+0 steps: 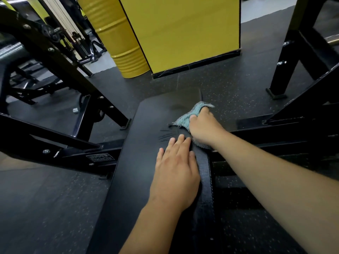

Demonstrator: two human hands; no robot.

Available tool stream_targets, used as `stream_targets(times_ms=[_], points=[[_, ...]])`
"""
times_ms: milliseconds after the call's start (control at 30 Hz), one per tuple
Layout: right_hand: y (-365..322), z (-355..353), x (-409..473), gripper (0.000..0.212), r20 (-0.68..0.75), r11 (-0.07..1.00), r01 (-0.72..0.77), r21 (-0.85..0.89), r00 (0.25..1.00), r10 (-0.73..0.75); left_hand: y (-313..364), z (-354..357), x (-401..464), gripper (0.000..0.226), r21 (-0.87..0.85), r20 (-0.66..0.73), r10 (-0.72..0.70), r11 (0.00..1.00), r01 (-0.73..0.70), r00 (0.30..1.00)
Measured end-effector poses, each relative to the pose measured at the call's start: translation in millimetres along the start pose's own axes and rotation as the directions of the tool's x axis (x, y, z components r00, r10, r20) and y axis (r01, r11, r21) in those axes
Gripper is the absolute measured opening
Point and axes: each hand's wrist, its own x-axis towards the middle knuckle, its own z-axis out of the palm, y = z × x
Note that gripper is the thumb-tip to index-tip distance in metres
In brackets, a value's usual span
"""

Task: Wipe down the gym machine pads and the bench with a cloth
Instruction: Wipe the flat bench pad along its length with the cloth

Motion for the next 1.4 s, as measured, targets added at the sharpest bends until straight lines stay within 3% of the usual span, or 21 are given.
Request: stream_targets(times_ms=[300, 667, 1067, 1400], points=[[-10.1, -8.4, 65.9, 0.059, 0.015, 0.997, -0.073, 0.038, 0.997, 0.073, -2.6, 2.4, 32.4, 0.05, -0.016, 0.025, -0.01, 1.0, 0.01, 1.0], [-14.0, -17.5, 93.9, 0.067, 0.057, 0.988, -0.069, 0.138, 0.996, 0.062, 1.2, 6.1, 39.4, 0.05, 0.013, 0.017, -0.021, 1.0, 0.021, 1.0], [4.7, -7.4, 19.8, 0.053, 0.073, 0.999, -0.003, 0.052, 0.997, -0.001, 3.4, 3.0, 36.0, 0.05, -0.006, 0.014, -0.043, 0.999, 0.043, 0.999], [18.3, 1.5, -65.2, 0.05, 0.113, 0.999, 0.01, 0.041, 0.994, -0.014, -1.9, -4.0, -17.5, 0.051, -0.002, 0.011, -0.054, 0.999, 0.054, 0.998]])
